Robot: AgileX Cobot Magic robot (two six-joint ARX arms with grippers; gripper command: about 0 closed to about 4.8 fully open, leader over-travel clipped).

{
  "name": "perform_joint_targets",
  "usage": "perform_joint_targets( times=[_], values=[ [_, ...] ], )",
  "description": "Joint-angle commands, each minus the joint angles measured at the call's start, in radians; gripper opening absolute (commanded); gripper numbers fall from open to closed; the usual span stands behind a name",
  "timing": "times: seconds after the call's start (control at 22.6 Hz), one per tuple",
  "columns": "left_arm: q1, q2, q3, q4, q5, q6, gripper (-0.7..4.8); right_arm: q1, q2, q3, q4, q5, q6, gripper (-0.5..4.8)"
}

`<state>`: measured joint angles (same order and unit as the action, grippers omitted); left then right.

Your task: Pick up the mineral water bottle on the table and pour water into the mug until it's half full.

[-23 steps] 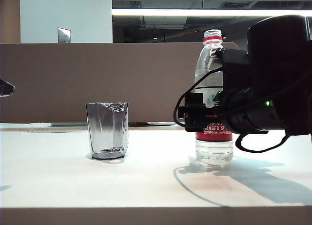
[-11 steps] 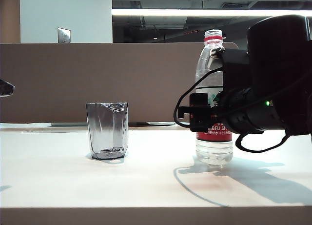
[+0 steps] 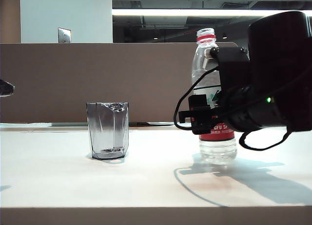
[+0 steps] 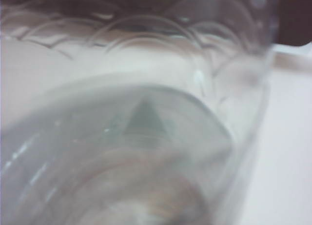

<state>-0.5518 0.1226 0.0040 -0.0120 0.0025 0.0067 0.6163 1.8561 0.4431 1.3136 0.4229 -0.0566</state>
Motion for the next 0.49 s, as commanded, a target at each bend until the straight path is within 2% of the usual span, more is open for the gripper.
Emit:
perform_joint_targets(
  times=[0.04, 0.13, 0.49],
  values=[
    [0.001, 0.001, 0.003, 0.012, -0.001, 0.000, -0.05, 0.002, -0.053, 0.010, 0.047, 0.003, -0.110, 3.18],
    [0.001, 0.001, 0.003, 0.012, -0.001, 0.000, -0.05, 0.002, -0.075, 0.013, 0.029, 0.002, -0.147, 3.18],
    [0.001, 0.001, 0.003, 0.012, -0.001, 0.000, -0.05, 0.002, -0.102, 0.160, -0.229, -0.066, -0.286, 3.15]
  ],
)
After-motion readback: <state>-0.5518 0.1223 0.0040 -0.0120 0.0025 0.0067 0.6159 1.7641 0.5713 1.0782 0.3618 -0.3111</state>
